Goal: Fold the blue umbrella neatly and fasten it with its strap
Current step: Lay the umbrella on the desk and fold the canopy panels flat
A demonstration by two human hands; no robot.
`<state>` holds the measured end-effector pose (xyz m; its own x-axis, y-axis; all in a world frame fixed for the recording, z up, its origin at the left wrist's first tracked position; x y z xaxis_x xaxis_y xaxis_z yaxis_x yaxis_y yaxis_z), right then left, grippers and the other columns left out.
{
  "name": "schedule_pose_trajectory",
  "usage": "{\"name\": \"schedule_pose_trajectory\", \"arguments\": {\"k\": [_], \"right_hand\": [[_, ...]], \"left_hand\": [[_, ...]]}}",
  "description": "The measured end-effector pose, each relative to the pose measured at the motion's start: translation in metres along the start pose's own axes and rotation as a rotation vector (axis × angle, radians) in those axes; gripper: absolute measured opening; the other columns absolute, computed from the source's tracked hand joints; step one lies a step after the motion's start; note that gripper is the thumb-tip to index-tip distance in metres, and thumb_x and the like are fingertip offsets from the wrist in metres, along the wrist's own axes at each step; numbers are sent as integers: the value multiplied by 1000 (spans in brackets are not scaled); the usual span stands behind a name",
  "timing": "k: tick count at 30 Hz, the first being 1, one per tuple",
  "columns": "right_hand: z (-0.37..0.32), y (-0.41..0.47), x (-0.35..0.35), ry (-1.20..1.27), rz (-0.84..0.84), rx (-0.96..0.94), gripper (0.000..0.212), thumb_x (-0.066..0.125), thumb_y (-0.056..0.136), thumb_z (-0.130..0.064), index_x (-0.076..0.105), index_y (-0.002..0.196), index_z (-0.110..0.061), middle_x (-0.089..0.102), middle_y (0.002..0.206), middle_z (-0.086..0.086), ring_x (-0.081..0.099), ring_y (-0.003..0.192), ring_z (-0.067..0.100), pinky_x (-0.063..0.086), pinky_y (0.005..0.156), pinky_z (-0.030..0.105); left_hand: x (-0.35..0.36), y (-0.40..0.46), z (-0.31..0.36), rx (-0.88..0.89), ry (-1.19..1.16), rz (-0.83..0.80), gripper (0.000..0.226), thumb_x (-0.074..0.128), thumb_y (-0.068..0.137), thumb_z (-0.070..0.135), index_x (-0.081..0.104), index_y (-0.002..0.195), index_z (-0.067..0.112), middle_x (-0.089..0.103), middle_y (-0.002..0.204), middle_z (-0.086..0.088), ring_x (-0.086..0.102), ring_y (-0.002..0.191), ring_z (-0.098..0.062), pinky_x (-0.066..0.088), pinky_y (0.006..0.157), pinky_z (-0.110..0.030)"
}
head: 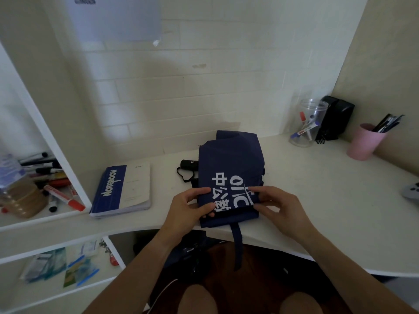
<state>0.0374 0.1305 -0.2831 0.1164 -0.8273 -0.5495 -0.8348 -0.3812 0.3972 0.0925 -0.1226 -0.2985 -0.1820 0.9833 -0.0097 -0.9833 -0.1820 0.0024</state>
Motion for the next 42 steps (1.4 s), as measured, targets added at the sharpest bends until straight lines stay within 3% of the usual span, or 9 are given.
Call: {"name": "schedule_pose_trajectory", "arguments": {"k": [9,14,20,25,31,35,38,40,42], "right_hand": [[-9,-13,-1,-469,51,-321,16,82,80,-15,77,93,-21,61,100,-9,60,77,1,47,72,9],[-11,-15,-1,-614,-23,-468,15,81,79,-11,77,93,-17,71,112,-1,67,91,14,59,72,27],[-8,-14,5,-686,-141,-575,11,74,85,-13,77,94,-18,74,111,-5,66,103,16,58,84,28],[-14,-9,5,-722,-200,-622,10,78,83,-14,75,90,-20,68,131,-2,61,122,18,52,100,31],[-6,-6,1,-696,-371,-489,15,67,90,-19,63,102,-28,59,142,-10,54,130,10,37,108,19],[-1,-12,-2,-483,-418,-243,13,51,100,-31,59,110,-35,57,140,-17,49,131,-1,40,109,20],[2,-6,0,-247,-313,-16,34,42,102,-46,72,109,-30,70,112,-19,63,105,-3,51,95,26],[2,1,5,-275,-239,16,28,52,99,-43,74,102,-25,71,96,-18,64,91,0,54,86,31],[3,5,13,-376,-239,-49,17,65,93,-40,68,104,-28,65,105,-18,60,95,0,54,87,29]], "left_hand": [[-2,-10,4,-3,110,-66,61,84,77,1,60,132,16,64,124,-2,78,77,-25,63,72,-28],[-6,-8,-1,-24,249,-70,69,90,73,11,60,134,20,63,125,2,76,87,-16,63,80,-28],[-13,4,0,44,354,26,37,80,82,44,69,116,33,69,117,9,69,100,-10,60,91,-37],[-15,19,1,109,368,-62,50,83,81,13,63,122,35,66,128,4,71,93,-11,62,84,-31],[-17,17,-7,126,391,-225,80,85,75,2,52,139,37,62,131,2,67,105,-9,59,92,-33],[-24,18,-10,210,658,-260,78,87,77,24,48,143,38,32,154,7,47,130,-2,41,112,-24],[-28,17,-11,193,855,-274,82,82,73,52,49,145,32,18,155,4,34,137,-10,31,116,-25],[-29,16,-10,191,896,-295,89,70,67,69,49,145,31,18,159,3,31,143,-12,29,121,-30],[-30,17,-9,191,933,-321,85,72,71,66,46,145,35,15,163,3,20,150,-11,21,121,-26]]}}
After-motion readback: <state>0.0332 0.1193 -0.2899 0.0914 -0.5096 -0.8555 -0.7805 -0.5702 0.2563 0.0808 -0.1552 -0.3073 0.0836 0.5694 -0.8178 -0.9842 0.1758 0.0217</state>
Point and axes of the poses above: each hand's wrist, its own y-axis towards the middle knuckle, its own x-axis out of the palm, z = x × y, the point moved 4 cm from there along y, towards the middle knuckle
